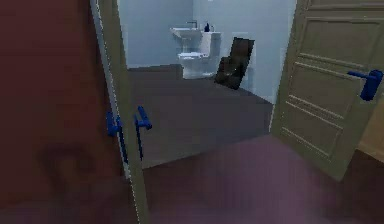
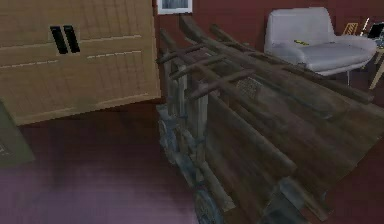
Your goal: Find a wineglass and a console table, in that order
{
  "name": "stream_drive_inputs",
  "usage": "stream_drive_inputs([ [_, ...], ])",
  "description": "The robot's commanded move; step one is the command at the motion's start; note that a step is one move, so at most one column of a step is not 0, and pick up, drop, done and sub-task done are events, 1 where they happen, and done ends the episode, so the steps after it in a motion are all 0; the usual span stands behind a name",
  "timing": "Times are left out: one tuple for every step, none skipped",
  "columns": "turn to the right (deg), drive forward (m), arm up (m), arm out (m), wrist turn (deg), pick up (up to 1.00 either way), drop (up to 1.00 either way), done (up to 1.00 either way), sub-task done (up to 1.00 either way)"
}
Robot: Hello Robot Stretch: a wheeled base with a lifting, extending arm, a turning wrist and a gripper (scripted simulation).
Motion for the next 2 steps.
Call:
stream_drive_inputs([
  [6.0, 0.0, 0.0, 0.0, 0.0, 0.0, 0.0, 0.0, 0.0],
  [0.0, 0.75, 0.0, 0.0, 0.0, 0.0, 0.0, 0.0, 0.0],
])
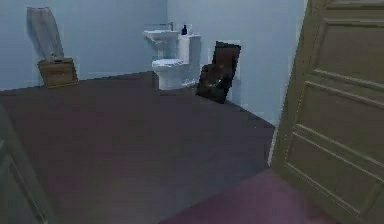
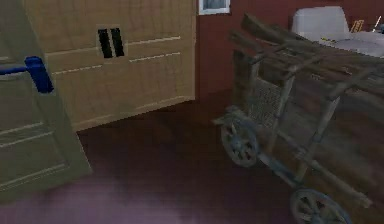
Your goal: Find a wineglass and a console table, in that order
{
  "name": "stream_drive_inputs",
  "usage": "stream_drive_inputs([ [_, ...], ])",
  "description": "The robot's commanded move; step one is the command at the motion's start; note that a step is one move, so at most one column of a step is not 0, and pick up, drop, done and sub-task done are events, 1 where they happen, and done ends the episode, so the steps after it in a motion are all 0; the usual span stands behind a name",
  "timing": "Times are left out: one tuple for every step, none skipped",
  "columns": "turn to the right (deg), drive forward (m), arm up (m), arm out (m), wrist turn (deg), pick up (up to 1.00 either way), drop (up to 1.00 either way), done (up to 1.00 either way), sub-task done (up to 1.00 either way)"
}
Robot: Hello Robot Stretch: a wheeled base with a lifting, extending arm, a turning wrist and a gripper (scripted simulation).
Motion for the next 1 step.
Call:
stream_drive_inputs([
  [-24.0, 0.0, 0.0, 0.0, 0.0, 0.0, 0.0, 0.0, 0.0],
])
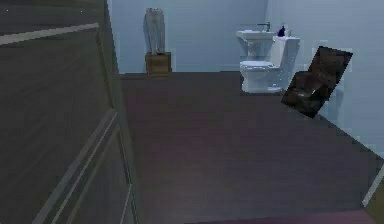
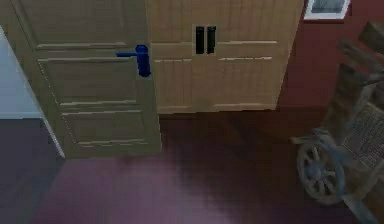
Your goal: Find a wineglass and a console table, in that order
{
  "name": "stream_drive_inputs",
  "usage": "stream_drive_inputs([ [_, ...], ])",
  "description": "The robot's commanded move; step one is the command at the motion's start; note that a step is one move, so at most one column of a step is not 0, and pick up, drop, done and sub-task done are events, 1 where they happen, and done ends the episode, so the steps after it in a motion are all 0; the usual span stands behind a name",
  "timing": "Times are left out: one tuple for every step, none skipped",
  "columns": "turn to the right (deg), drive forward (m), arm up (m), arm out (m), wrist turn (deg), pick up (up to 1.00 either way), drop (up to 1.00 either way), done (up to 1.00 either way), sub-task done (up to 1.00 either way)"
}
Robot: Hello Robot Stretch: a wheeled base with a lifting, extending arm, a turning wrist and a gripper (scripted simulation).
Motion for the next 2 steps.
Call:
stream_drive_inputs([
  [0.0, 0.4, 0.0, 0.0, 0.0, 0.0, 0.0, 0.0, 0.0],
  [15.0, 0.0, 0.0, 0.0, 0.0, 0.0, 0.0, 0.0, 0.0],
])
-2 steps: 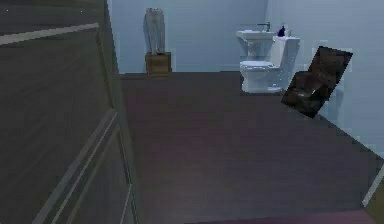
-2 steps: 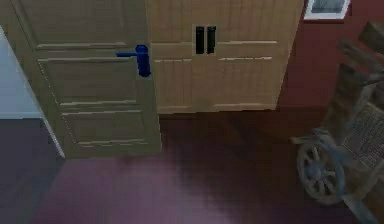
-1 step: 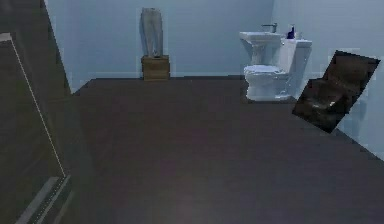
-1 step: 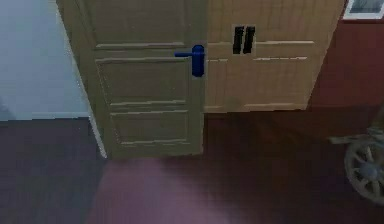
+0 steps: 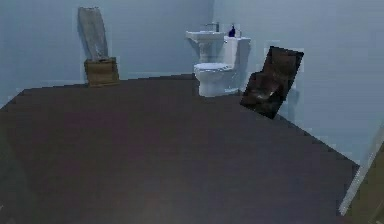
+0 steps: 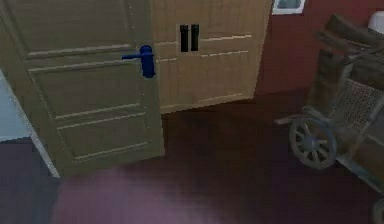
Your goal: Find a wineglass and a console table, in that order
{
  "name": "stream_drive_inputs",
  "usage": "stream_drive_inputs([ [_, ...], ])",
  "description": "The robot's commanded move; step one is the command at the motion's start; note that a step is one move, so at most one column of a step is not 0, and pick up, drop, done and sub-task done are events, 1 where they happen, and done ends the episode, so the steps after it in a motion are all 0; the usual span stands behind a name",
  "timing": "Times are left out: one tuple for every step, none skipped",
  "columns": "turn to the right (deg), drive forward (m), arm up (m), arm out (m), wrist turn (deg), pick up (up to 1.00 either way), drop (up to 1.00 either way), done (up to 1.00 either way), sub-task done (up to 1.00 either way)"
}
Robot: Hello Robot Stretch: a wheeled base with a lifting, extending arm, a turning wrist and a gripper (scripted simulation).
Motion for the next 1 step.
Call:
stream_drive_inputs([
  [0.0, 0.85, 0.0, 0.0, 0.0, 0.0, 0.0, 0.0, 0.0],
])
